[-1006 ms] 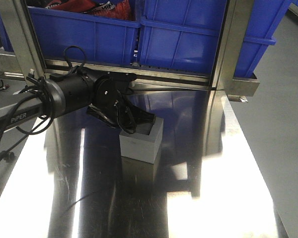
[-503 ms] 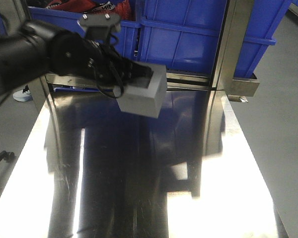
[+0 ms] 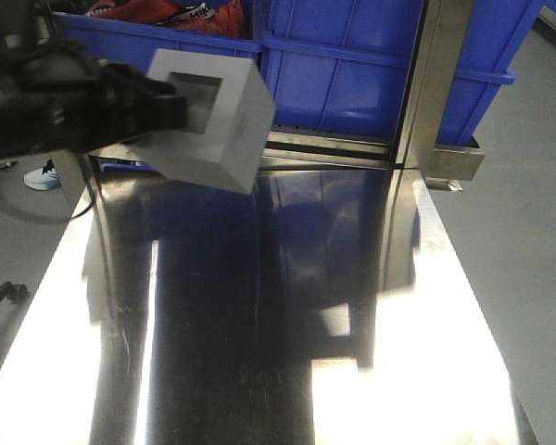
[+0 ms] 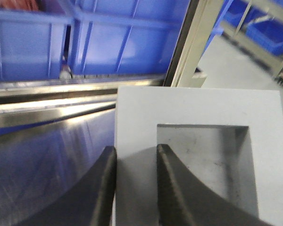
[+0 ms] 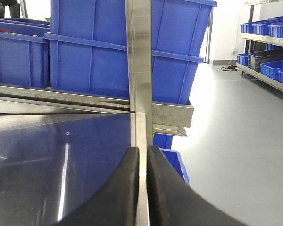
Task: Sort gray base to blue bin
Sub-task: 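Lift the gray block with the left gripper and pull it toward the robot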
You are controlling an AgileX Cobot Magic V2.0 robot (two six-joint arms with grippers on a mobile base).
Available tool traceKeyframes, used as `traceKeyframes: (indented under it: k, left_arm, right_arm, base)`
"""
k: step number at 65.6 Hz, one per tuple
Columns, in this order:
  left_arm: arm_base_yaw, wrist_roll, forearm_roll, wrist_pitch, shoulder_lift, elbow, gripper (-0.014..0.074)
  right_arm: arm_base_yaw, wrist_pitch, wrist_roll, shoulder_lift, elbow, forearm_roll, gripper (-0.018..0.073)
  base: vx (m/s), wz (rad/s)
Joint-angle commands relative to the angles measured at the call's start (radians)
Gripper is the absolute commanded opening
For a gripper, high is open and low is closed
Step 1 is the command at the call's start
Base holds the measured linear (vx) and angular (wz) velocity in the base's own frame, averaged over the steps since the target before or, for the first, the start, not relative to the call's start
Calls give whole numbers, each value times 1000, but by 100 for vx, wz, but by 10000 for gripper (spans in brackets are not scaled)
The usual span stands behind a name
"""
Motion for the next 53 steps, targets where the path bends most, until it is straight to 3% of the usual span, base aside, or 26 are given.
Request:
traceKeyframes:
  k: [1,16,26,53]
  left_arm:
    - [-6,-3,1,-187,-134,70,157]
    - [-5,-3,1,-346,-384,333,157]
    - [-5,-3,0,-391,-536,466,157]
    - [-5,-5,-1,-363,-683,535,157]
  right_arm:
    - [-4,-74,-7,-8,1,-6,-4]
    - [-4,-74,-7,-8,1,-6,-4]
    - [-4,-74,-7,-8,1,-6,-4]
    - [-4,-74,-7,-8,1,-6,-4]
  base:
    - [0,0]
    - [0,0]
    - [0,0]
    - [0,0]
